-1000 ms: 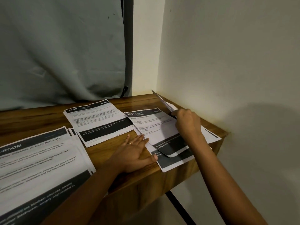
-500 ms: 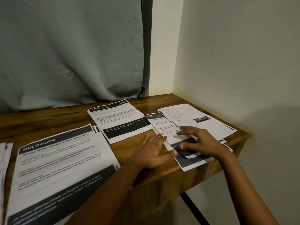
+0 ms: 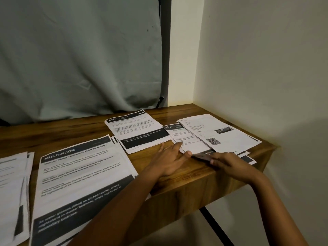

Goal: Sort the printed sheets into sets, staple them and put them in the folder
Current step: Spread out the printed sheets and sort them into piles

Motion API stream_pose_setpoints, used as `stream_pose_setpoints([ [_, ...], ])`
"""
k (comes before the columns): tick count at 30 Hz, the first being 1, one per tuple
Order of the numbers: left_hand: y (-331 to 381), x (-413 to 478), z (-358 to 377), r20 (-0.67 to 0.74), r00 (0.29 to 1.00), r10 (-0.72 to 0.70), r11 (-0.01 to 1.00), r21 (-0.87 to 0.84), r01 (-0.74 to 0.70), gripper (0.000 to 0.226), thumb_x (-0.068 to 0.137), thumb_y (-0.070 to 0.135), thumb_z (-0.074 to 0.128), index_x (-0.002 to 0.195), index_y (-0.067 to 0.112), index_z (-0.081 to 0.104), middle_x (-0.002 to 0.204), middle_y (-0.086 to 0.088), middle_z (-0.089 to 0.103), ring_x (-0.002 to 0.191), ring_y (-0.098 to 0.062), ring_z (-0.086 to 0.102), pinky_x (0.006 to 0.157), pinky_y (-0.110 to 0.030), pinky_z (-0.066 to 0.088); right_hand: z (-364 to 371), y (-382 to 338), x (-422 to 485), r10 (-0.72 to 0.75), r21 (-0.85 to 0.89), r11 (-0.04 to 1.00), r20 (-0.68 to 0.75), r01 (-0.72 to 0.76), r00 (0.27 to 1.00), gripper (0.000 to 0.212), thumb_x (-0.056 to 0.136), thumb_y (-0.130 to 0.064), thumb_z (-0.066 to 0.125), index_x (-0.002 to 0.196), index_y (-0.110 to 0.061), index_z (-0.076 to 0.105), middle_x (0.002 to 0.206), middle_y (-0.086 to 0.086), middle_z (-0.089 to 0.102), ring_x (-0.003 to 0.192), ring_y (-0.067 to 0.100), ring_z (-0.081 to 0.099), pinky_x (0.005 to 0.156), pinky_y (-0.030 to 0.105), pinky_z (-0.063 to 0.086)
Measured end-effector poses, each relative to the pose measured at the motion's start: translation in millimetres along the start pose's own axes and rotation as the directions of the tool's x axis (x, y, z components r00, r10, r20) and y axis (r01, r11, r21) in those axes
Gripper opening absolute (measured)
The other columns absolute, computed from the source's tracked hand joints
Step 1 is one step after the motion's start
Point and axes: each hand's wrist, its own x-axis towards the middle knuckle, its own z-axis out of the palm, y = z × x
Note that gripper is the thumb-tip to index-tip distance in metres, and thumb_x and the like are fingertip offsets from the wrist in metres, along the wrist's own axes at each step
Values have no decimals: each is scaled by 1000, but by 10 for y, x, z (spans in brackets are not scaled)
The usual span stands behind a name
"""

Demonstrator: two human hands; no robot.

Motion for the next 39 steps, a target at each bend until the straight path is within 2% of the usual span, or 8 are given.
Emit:
stream_pose_setpoints([
  [4, 53, -38, -123, -17, 996, -92, 974, -212, 86, 70, 94, 66, 19, 151, 27, 15, 155, -6, 30, 144, -31, 22, 119, -50, 9, 21, -234, 100, 141, 50, 990, -383, -131, 913, 28, 100, -15, 45, 125, -9, 54, 122, 13, 61, 106, 27, 60, 76, 21, 49],
  [7, 84, -105, -273, -63, 973, -221, 832, -533, 154, 74, 89, 71, 18, 152, 32, 14, 154, -5, 32, 140, -30, 31, 111, -47, 25, 123, -607, 128, 121, 51, 992, -539, -111, 834, 34, 99, -8, 44, 133, -11, 50, 123, 15, 61, 104, 28, 61, 77, 26, 49],
  [14, -228, -277, -604, 22, 948, -317, 395, -906, 153, 82, 87, 73, 22, 150, 20, 27, 147, -11, 43, 125, -26, 53, 105, -39, 41, 552, -1440, 33, -22, -56, 998, -657, -20, 753, 44, 94, -4, 49, 137, -12, 47, 118, 13, 64, 104, 27, 62, 93, 36, 48],
  [18, -340, -393, -704, 114, 948, -297, 280, -939, 200, 71, 92, 68, 26, 128, 13, 53, 117, -16, 66, 96, -24, 70, 74, -31, 58, 801, -1657, -12, -88, -108, 993, -489, 40, 868, 49, 99, -9, 41, 146, -20, 33, 141, 8, 49, 127, 22, 49, 108, 35, 39],
  [24, -526, -506, -694, 87, 899, -429, 439, -850, 292, 24, 95, 12, 56, 117, 5, 59, 106, -9, 71, 86, -24, 71, 72, -32, 57, 1267, -1630, 21, -240, -163, 965, -233, 206, 942, 50, 99, -19, 48, 147, -21, 34, 150, 2, 39, 140, 16, 32, 119, 34, 21],
  [29, -730, -589, -742, 3, 858, -513, 443, -856, 267, 36, 88, -5, 57, 122, 7, 60, 117, -13, 67, 97, -29, 67, 81, -42, 56, 1088, -1586, -2, -64, 272, 955, -207, 120, 976, 72, 76, -68, 49, 134, -25, 51, 138, -8, 50, 114, 0, 45, 91, 6, 34],
  [33, -919, -737, -876, -48, 846, -531, 400, -895, 199, 40, 88, -7, 58, 125, 8, 58, 120, -11, 66, 102, -29, 66, 80, -44, 57, 872, -1312, 317, 147, 170, 982, -447, -78, 882, 63, 87, -56, 53, 134, -13, 51, 137, 5, 52, 125, 21, 45, 96, 31, 43],
  [39, -1093, -975, -1115, -161, 822, -547, 389, -918, 79, 32, 84, -8, 63, 110, 11, 62, 106, -9, 70, 88, -23, 70, 65, -34, 58, 679, -1355, 721, 348, 691, 713, -205, -116, 915, 42, 86, -24, 69, 121, -9, 49, 99, -7, 58, 87, 8, 59, 71, 21, 49],
])
